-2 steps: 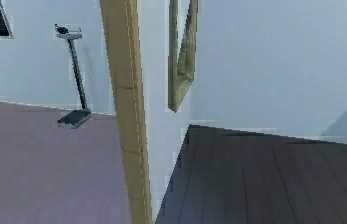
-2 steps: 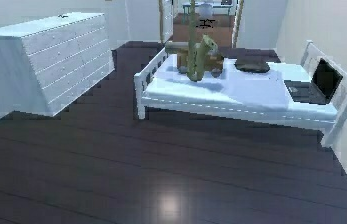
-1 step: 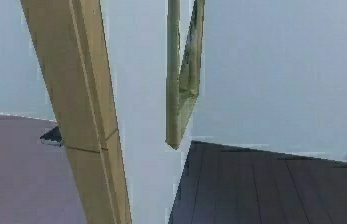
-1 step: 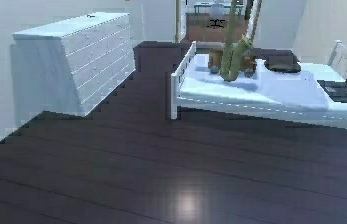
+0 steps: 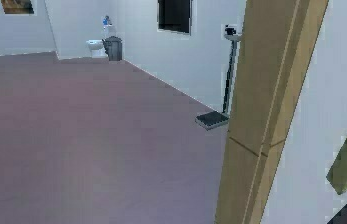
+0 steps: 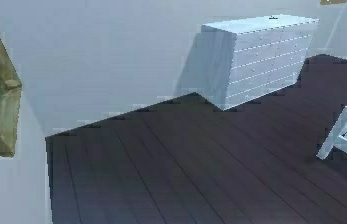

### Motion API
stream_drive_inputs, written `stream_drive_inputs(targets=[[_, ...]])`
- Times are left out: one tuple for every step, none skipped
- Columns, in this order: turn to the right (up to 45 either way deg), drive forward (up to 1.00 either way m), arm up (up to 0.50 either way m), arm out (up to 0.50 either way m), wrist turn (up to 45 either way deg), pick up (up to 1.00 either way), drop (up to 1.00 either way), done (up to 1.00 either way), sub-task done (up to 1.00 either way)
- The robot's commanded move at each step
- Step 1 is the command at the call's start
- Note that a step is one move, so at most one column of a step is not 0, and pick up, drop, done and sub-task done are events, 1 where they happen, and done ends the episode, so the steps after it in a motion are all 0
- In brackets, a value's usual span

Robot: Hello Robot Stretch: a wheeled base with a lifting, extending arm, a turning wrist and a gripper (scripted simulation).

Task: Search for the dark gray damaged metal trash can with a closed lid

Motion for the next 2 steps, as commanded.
stream_drive_inputs(targets=[[-18.0, 0.00, 0.00, 0.00, 0.0, 0.00, 0.00, 0.00, 0.00], [0.0, 1.00, 0.00, 0.00, 0.0, 0.00, 0.00, 0.00, 0.00]])
